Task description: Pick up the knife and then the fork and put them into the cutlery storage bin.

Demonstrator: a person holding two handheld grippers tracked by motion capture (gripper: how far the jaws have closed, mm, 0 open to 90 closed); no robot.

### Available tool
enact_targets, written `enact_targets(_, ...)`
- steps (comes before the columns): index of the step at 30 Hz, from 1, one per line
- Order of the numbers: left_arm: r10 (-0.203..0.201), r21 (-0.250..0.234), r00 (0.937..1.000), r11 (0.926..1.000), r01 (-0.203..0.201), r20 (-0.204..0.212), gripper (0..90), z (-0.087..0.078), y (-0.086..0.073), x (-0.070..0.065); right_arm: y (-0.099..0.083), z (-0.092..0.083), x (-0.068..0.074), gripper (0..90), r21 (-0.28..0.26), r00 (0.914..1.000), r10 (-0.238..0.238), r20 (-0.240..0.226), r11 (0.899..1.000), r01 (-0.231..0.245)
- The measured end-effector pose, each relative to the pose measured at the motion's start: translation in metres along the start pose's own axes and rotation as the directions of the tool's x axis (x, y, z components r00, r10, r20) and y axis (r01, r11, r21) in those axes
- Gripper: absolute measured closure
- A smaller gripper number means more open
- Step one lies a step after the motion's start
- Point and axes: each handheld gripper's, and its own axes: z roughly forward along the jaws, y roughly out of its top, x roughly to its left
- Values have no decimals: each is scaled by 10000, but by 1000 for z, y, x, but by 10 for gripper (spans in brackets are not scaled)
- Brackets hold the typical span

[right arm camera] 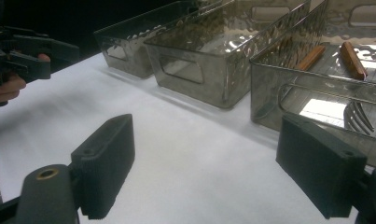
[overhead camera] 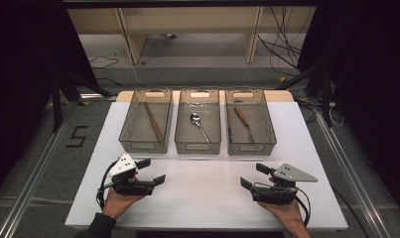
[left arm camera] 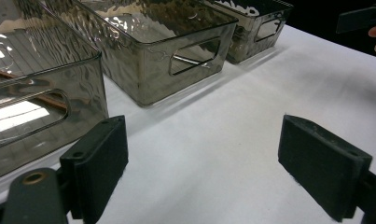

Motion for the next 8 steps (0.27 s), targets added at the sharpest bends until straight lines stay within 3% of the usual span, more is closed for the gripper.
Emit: enact_targets(8,-2,31,10000,10000,2,-20,157,1,0,0,0,0,-1,200,27,10000,32,68,10000,-32)
